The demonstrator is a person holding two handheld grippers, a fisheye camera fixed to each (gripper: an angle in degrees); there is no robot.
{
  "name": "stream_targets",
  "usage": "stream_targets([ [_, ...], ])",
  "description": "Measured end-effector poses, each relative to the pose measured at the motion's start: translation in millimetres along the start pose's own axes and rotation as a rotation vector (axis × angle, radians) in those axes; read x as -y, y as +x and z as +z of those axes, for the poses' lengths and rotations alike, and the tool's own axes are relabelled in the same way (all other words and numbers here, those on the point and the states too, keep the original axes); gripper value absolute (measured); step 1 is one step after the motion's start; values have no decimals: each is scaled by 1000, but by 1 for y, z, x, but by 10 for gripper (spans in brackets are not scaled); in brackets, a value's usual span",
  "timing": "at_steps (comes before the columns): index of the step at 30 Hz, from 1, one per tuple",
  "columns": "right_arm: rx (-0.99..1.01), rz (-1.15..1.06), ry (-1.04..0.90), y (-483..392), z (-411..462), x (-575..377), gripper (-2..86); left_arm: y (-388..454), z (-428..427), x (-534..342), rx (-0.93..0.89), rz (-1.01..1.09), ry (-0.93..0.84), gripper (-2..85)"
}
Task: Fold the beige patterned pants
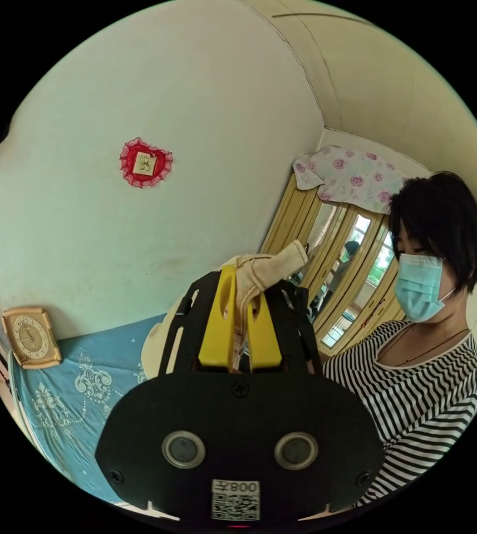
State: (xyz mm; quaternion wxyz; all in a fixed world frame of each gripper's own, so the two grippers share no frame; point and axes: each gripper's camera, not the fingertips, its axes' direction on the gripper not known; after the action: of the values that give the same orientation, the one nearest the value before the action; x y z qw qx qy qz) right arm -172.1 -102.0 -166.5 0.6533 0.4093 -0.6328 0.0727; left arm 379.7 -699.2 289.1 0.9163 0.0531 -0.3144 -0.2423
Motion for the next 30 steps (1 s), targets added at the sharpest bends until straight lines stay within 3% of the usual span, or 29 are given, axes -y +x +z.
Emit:
stream_targets([
  [7,-84,-201,68,1,-28,77,25,-51,-62,-55,-64,12,63,-4],
  [13,-110,-366,-43,-6,55,123,23,-146,-121,-133,-104,-124,150,-4],
  [18,-6,-435,-274,-5,220,121,24,-267,-194,-230,-40,-373,308,-2],
  [22,56,-482,-469,-12,364,86,26,-388,-267,-341,137,-653,386,3],
  [27,164,-486,-913,-21,608,-38,31,-532,-343,-508,397,-1114,371,36],
  [30,138,-427,-1213,-6,696,-135,9,-586,-377,-611,521,-1453,329,59],
])
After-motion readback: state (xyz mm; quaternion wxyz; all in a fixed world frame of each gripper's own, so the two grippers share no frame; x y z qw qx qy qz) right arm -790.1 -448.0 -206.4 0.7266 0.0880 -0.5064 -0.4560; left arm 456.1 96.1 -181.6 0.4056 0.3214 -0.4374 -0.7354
